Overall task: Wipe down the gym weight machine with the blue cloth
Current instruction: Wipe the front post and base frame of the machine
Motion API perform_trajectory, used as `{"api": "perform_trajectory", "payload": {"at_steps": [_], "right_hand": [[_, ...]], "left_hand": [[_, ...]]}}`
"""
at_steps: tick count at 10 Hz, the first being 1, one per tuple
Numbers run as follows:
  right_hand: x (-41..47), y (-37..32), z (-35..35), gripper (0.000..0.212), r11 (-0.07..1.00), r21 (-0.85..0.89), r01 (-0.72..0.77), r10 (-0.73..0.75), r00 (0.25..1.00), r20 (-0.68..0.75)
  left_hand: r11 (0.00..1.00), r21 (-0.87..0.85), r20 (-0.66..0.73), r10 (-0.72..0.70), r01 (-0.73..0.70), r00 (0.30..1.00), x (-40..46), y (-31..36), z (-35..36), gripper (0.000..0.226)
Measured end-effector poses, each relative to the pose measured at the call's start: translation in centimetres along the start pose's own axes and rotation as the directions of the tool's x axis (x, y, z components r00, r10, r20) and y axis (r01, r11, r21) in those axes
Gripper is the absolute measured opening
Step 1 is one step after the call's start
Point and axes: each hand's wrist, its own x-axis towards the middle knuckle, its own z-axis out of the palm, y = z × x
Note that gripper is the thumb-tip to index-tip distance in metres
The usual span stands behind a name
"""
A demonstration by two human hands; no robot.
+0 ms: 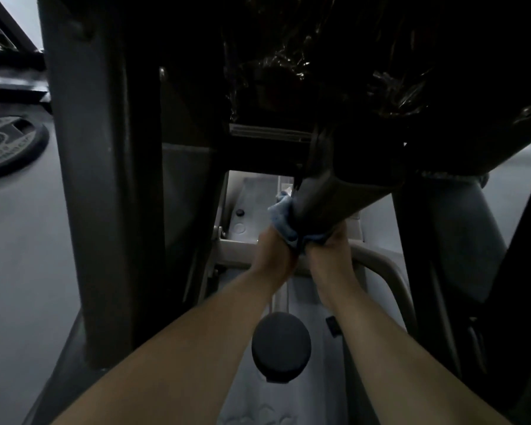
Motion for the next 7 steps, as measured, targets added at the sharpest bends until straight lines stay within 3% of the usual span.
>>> {"api": "perform_trajectory", "payload": {"at_steps": [1,2,3,5,6,7], "right_hand": [[1.1,0.6,0.6,0.025,0.997,0.066,-0.052,0.047,0.996,0.069],[2.0,0.9,0.8,0.029,0.981,0.120,-0.153,0.141,0.984,0.105],[1.7,1.0,0.9,0.030,0.979,0.102,-0.175,0.163,0.980,0.115],[-0.2,-0.6,-0.2,0.026,0.987,0.089,-0.132,0.123,0.987,0.102],[-1.1,-2.5,-0.7,0.022,0.988,0.097,-0.122,0.119,0.992,0.038],[-2.6,-5.1,-1.7,0.028,0.994,0.065,-0.085,0.084,0.996,0.010]], "left_hand": [[0.971,-0.061,-0.014,-0.231,0.230,0.973,2.4,0.0,-0.2,0.042],[0.977,0.176,-0.076,-0.112,0.124,0.991,3.0,-0.2,0.4,0.032],[0.970,0.168,-0.072,-0.165,0.175,0.984,2.4,-0.5,0.6,0.027],[0.958,-0.105,-0.069,-0.274,0.267,0.959,0.7,0.1,1.1,0.016],[0.963,-0.047,-0.061,-0.269,0.266,0.961,-1.3,2.7,1.0,0.012],[0.967,-0.078,-0.072,-0.250,0.244,0.966,-3.4,4.7,0.8,0.029]]}}
